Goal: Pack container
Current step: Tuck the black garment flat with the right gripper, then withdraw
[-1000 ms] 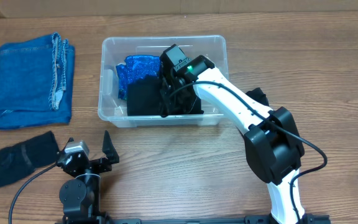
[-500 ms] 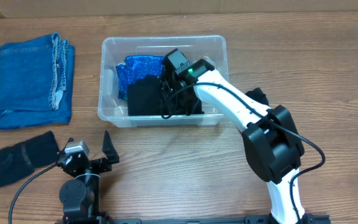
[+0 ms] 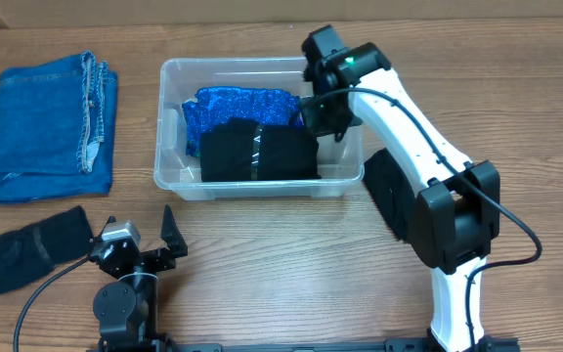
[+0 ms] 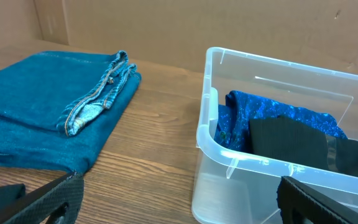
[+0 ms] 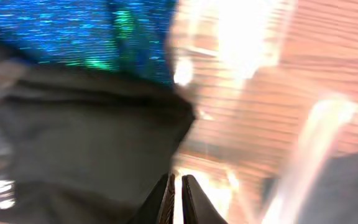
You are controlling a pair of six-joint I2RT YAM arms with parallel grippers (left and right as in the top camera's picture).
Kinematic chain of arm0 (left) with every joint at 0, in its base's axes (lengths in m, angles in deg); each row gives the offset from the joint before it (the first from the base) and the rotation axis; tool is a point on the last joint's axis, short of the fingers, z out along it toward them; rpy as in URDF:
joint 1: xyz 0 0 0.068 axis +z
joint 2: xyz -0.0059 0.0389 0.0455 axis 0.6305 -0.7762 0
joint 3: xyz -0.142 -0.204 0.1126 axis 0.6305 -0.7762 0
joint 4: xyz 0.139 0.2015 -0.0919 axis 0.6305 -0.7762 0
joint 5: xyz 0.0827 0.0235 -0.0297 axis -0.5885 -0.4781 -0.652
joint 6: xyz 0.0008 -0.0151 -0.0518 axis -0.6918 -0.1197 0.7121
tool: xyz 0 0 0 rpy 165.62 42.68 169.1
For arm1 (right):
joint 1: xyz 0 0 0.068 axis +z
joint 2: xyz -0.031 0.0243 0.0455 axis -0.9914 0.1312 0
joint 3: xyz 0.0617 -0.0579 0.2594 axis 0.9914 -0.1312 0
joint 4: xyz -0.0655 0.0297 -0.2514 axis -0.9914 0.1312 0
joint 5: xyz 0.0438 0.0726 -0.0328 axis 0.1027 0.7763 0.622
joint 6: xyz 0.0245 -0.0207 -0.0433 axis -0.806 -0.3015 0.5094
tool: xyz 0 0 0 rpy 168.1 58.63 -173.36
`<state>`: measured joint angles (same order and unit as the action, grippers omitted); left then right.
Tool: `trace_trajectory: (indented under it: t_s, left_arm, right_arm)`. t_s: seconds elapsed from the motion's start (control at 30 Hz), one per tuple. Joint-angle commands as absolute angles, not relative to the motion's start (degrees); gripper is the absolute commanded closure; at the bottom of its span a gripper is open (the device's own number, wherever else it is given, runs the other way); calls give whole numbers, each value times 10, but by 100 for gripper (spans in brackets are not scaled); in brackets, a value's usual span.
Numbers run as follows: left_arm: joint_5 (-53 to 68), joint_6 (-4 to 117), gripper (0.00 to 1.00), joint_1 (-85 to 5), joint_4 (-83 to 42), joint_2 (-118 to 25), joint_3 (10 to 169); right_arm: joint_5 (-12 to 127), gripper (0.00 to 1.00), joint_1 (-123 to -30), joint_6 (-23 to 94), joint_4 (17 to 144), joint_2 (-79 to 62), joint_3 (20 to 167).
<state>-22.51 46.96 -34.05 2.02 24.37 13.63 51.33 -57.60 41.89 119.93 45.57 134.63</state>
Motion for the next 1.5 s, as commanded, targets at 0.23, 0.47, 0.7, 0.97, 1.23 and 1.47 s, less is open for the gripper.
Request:
trace_trajectory:
  t_s: [0.23, 0.47, 0.7, 0.97, 1.23, 1.47]
  left_arm:
    - [-232, 460, 0, -335, 21, 250, 135]
    - [-232, 460, 0, -335, 21, 250, 135]
    - [-232, 460, 0, -335, 21, 250, 135]
    - [-232, 460, 0, -335, 21, 250, 135]
    - [-232, 460, 0, -335, 21, 250, 135]
    - [-232, 460, 0, -335, 21, 250, 135]
  right_arm:
    - [480, 91, -584, 417, 1131, 463, 1252]
    - [582, 91, -575, 424, 1114, 470, 1242]
    - [626, 91, -536, 440, 1110, 470, 1242]
    - [665, 91, -499, 465, 1096, 470, 1242]
    - [641, 88, -535, 468, 1110, 470, 1267]
    - [559, 84, -586, 521, 1159, 470, 1295]
